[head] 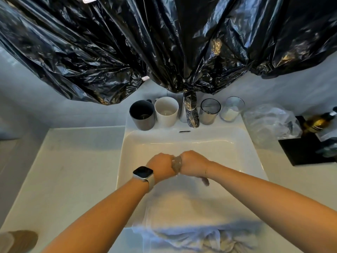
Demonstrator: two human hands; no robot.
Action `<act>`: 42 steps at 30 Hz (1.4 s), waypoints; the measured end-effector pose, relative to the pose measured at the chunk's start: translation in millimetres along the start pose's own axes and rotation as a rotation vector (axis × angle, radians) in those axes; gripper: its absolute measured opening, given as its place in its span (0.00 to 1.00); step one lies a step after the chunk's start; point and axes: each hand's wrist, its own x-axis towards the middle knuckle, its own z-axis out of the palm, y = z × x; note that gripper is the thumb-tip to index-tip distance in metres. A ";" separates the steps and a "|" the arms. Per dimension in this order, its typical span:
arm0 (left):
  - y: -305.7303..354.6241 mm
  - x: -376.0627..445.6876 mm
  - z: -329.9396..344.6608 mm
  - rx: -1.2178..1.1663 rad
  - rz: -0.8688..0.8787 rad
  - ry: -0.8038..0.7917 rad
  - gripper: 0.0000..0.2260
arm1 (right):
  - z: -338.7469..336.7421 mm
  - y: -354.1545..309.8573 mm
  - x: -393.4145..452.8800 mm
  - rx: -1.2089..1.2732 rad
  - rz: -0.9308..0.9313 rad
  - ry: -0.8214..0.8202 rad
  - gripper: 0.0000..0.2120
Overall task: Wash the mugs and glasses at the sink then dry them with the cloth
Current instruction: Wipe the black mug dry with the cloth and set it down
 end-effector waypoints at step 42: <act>11.4 -35.5 -8.9 -0.520 -0.010 -0.460 0.16 | -17.1 9.3 -31.6 -0.560 -0.687 0.451 0.06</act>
